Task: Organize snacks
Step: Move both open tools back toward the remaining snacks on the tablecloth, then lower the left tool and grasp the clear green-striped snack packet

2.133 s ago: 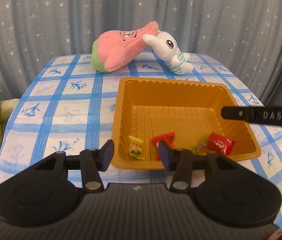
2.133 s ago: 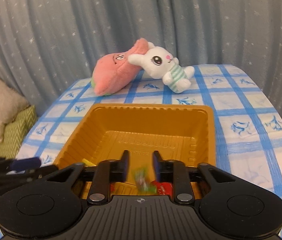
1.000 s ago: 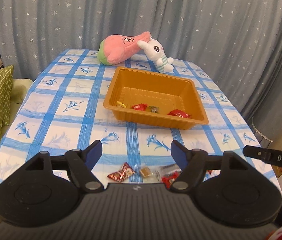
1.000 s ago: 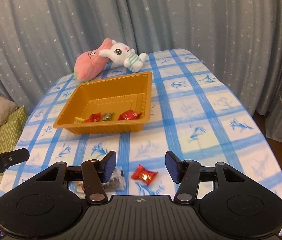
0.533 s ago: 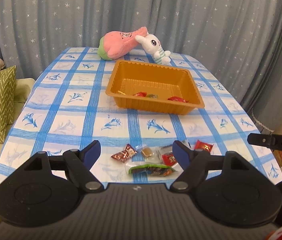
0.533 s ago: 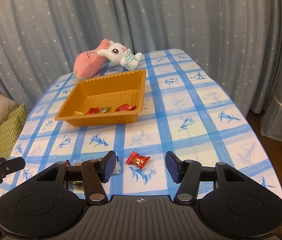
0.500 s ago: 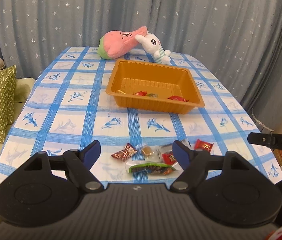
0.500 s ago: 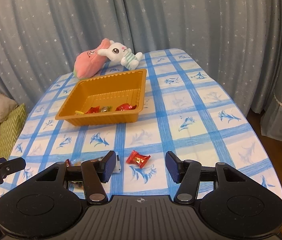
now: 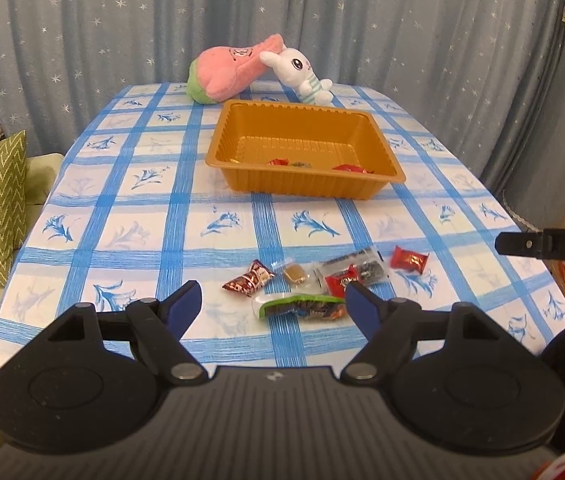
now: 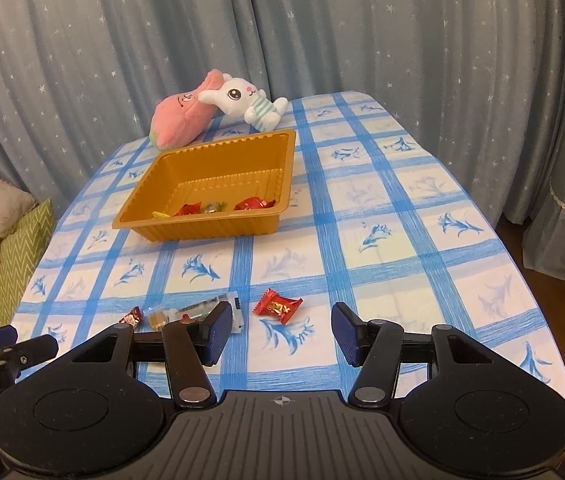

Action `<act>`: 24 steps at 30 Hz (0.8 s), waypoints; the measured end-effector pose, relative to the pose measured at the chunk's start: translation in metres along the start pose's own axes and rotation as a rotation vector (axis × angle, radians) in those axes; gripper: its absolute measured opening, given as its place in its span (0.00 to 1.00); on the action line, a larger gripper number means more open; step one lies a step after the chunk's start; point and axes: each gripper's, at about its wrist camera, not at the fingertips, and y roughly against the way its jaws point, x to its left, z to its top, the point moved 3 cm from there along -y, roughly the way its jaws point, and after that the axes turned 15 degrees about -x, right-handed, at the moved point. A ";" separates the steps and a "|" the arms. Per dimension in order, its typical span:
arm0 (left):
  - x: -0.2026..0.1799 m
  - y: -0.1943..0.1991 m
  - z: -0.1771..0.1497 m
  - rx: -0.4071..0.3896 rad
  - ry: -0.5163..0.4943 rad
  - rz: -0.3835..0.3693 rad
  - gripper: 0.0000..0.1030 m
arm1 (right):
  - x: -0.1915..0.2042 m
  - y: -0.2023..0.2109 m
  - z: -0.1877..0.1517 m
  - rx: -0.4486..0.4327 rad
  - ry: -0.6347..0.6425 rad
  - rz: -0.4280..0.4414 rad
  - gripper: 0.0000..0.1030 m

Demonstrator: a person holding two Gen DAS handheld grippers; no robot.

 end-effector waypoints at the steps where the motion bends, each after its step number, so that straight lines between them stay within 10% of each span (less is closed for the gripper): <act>1: 0.000 -0.001 -0.001 0.003 -0.004 -0.002 0.75 | 0.000 0.000 0.000 0.000 0.001 0.000 0.54; 14: -0.004 -0.021 -0.016 0.051 -0.059 -0.060 0.74 | -0.006 -0.012 -0.008 0.025 0.006 -0.013 0.54; 24: -0.028 -0.058 -0.033 0.117 -0.356 -0.224 0.67 | -0.012 -0.030 -0.018 0.060 0.001 -0.026 0.54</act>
